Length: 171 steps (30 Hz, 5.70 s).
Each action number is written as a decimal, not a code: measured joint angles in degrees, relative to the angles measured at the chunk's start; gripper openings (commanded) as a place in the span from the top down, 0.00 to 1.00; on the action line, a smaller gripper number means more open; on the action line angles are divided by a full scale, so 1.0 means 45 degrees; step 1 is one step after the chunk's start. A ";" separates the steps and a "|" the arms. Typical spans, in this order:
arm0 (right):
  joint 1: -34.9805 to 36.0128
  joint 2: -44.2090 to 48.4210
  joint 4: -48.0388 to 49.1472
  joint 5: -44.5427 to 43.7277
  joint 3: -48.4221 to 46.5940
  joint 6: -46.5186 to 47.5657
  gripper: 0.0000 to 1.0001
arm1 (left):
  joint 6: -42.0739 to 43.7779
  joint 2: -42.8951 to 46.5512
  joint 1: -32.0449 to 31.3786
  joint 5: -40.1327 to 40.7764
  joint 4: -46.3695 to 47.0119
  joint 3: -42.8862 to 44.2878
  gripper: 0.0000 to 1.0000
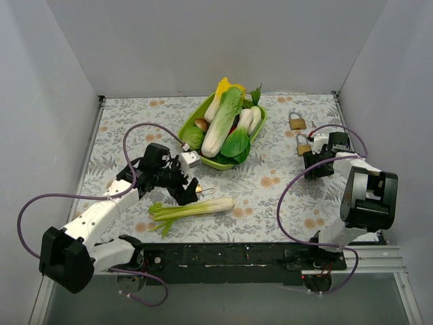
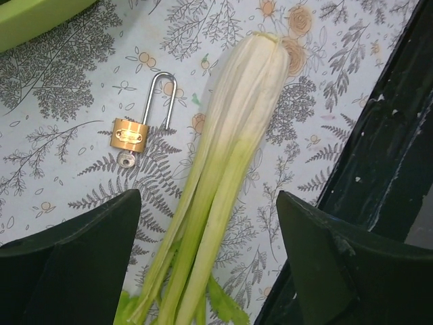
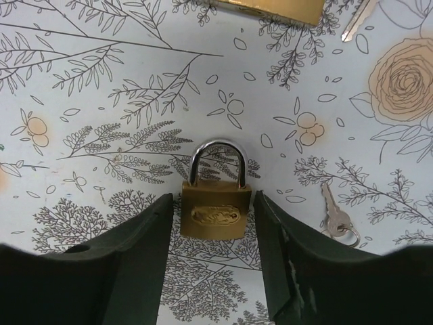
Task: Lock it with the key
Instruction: Place the lock at the center of the board, then pick up the lock from the center of the board.
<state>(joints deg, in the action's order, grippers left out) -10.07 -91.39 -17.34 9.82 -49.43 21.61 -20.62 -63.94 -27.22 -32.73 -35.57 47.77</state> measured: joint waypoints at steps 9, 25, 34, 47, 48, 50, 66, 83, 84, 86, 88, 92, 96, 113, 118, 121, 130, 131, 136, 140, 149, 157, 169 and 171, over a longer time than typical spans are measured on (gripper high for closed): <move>-0.0010 -0.0117 -0.0063 -0.0005 -0.0447 0.0000 0.19 | 0.1209 -0.0243 0.0000 0.0918 0.1341 -0.0962 0.37; 0.0000 0.1846 -0.1530 0.1248 -0.1739 0.0160 0.05 | 0.3036 -0.2565 -0.0243 0.1399 0.4133 -0.1739 0.37; 0.0151 0.3094 -0.2205 0.2540 -0.1889 0.0233 0.04 | 0.3789 -0.4605 -0.0359 0.1443 0.4614 -0.1593 0.39; 0.0160 0.3730 -0.2574 0.3186 -0.1904 0.0243 0.02 | 0.4386 -0.5775 -0.0763 0.1763 0.5071 -0.0826 0.51; 0.0160 0.3730 -0.2603 0.3201 -0.1904 0.0248 0.02 | 0.4444 -0.5838 -0.0782 0.1768 0.5110 -0.0772 0.54; 0.0160 0.3730 -0.2613 0.3230 -0.1904 0.0253 0.02 | 0.4575 -0.5916 -0.0816 0.1763 0.5153 -0.0699 0.68; 0.0359 0.3716 -0.3740 0.5265 -0.3628 0.0165 0.04 | 0.2501 -0.5134 -0.0845 0.1671 0.4376 0.0515 1.00; 0.4027 0.5712 -0.5372 0.9505 -0.3988 0.0083 0.16 | -0.2516 -0.3196 -0.1598 -0.3070 0.4099 0.2856 1.00; 0.4328 0.5829 -0.5474 0.9700 -0.3988 0.0267 0.18 | -0.2739 -0.3172 -0.1773 -0.3254 0.4235 0.2846 1.00; 0.4823 0.5935 -0.5557 0.9976 -0.3973 0.0408 0.24 | -0.3468 -0.3128 -0.2050 -0.3526 0.4765 0.2837 1.00; 0.5119 0.6057 -0.5323 1.0054 -0.3764 0.0141 0.28 | -0.4580 -0.3045 -0.2186 -0.3565 0.5629 0.2803 1.00; 0.5207 0.6878 -0.3905 0.9437 -0.2701 -0.1792 0.39 | -0.6703 -0.2841 -0.2176 -0.2764 0.7417 0.2540 1.00; 0.5207 0.7631 -0.2623 0.8427 -0.2147 -0.4779 0.40 | -0.7810 -0.2739 -0.2375 -0.1025 0.8398 0.2380 1.00; 0.6747 0.5668 0.0029 0.5338 -0.2249 -1.2259 0.43 | -0.7111 -0.2963 -0.4391 0.4226 0.9520 0.2375 1.00; 0.7009 0.5493 0.0593 0.5090 -0.2249 -1.2866 0.47 | -0.7077 -0.3225 -0.4760 0.4668 0.9816 0.2375 1.00; 0.7062 0.5367 0.0748 0.5032 -0.2249 -1.3080 0.55 | -0.7082 -0.3327 -0.4877 0.4862 0.9850 0.2375 1.00; 0.7169 0.5251 0.1137 0.4789 -0.2244 -1.3425 0.76 | -0.7310 -0.3468 -0.5042 0.5231 1.0059 0.2501 1.00; 0.7184 0.5226 0.1195 0.4809 -0.2244 -1.3440 0.76 | -0.7383 -0.3492 -0.5042 0.5285 1.0059 0.2506 1.00; 0.7184 0.5105 0.1443 0.4770 -0.2195 -1.3449 0.99 | -0.7655 -0.3677 -0.5061 0.5508 1.0059 0.2623 0.91; 0.7179 0.5013 0.1622 0.4896 -0.2200 -1.3265 0.99 | -0.7723 -0.3672 -0.5051 0.5489 0.9986 0.2642 0.59; 0.7261 0.5231 0.0622 0.6810 -0.2249 -0.9544 0.99 | -0.7145 -0.2137 -0.3366 0.1647 0.7796 0.2705 0.44; 0.7402 0.5649 -0.1710 0.9991 -0.2749 -0.4648 0.99 | -0.6742 -0.1545 -0.1307 -0.2943 0.6727 0.3293 0.61; 0.8689 0.5479 -0.3113 1.1055 -0.3546 -0.2084 0.99 | -0.7043 -0.2225 -0.2705 -0.4682 0.7529 0.3298 0.69; 0.8859 0.5455 -0.3162 1.0977 -0.3546 -0.2030 0.99 | -0.7062 -0.2225 -0.2875 -0.4687 0.7577 0.3298 0.70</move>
<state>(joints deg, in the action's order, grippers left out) 29.80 -66.85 -31.57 59.22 -65.39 12.47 -52.40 -73.95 -40.16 -53.82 -1.48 62.61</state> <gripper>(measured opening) 0.057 0.322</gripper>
